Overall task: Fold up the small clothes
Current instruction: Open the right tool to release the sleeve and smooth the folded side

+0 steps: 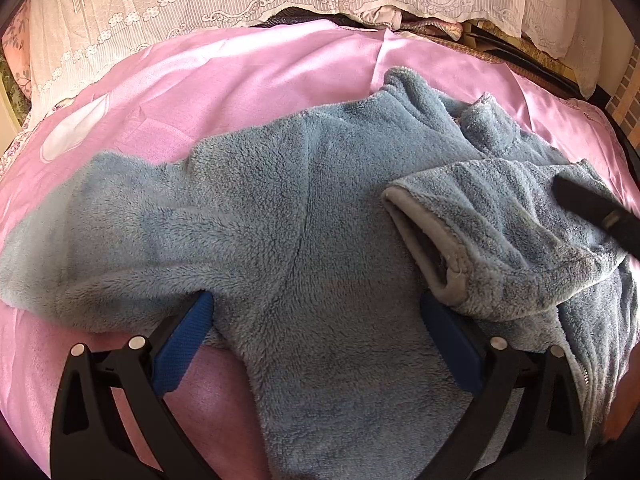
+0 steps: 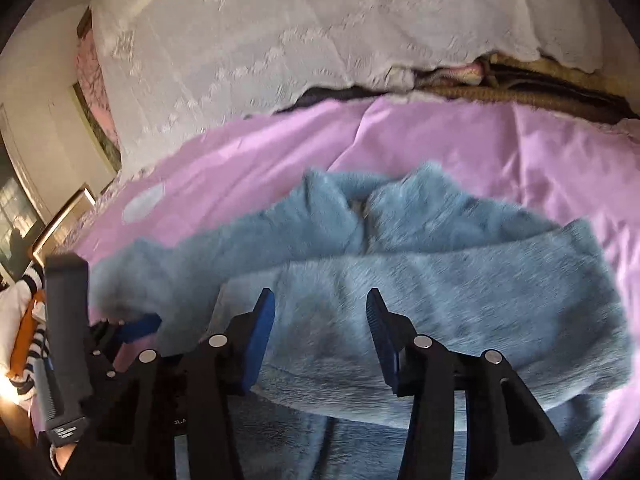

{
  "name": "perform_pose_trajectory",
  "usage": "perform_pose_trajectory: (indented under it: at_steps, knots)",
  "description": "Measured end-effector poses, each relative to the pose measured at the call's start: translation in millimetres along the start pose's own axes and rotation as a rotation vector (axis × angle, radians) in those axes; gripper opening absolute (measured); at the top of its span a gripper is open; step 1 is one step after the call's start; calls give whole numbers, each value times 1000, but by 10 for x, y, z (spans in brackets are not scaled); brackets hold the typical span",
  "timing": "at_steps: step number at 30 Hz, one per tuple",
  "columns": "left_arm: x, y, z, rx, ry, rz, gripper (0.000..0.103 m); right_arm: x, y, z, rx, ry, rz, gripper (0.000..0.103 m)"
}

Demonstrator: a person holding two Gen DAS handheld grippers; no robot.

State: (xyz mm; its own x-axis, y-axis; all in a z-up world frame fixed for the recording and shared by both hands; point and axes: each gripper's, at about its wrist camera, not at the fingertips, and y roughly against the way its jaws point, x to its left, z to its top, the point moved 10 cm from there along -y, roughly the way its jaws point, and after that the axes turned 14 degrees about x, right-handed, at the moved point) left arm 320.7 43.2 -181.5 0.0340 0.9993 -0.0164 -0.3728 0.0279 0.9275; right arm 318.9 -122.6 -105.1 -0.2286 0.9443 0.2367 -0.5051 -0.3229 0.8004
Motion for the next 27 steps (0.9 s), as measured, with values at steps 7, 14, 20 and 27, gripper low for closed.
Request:
perform_pose_trajectory:
  at_steps: [7,14,20,27]
  knots:
    - [-4,4,-1,2,-1,-2,99,-1105,234,-240,-7,-253,-78,53]
    - [-8,12,-2,1,-2,-10,99,-1442,289,-463,-17,-386,48,43]
    - [39,67,-29,-8,12,-55,99,-1277,362,-544,-12,-273,-96,63]
    - [397,314,-137,-73,94,4,99,-1051,436,-514,-56,-166,-197,63]
